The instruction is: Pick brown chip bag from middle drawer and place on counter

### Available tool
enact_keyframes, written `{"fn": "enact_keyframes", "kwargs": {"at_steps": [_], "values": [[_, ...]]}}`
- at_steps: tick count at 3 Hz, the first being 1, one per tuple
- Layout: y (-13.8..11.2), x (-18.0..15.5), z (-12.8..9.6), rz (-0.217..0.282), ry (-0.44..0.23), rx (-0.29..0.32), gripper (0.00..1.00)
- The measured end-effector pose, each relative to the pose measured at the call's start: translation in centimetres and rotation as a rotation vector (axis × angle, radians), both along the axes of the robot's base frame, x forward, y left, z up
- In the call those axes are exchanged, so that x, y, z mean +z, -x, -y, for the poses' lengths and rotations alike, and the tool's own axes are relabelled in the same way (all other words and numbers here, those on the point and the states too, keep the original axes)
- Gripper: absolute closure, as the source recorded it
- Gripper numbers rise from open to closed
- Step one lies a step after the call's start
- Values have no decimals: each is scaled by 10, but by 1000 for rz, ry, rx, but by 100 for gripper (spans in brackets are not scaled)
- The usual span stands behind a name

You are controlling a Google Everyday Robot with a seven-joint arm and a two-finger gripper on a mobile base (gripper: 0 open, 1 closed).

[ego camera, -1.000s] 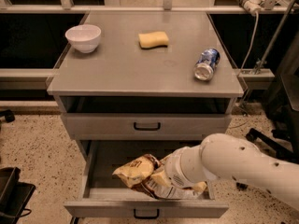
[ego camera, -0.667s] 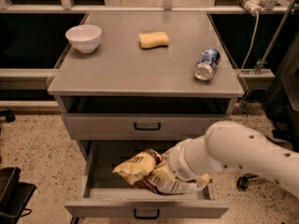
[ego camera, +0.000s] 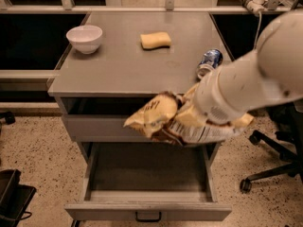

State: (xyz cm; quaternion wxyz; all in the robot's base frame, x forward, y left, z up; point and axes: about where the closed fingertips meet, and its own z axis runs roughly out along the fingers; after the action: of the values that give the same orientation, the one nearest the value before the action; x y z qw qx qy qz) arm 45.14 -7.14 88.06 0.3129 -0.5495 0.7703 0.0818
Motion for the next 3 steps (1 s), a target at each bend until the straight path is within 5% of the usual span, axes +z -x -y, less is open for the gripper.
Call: {"fn": "enact_keyframes", "kwargs": {"at_steps": [1, 3], "values": [[2, 33, 2, 10, 1, 22, 100], [-3, 47, 5, 35, 24, 16, 100]]}}
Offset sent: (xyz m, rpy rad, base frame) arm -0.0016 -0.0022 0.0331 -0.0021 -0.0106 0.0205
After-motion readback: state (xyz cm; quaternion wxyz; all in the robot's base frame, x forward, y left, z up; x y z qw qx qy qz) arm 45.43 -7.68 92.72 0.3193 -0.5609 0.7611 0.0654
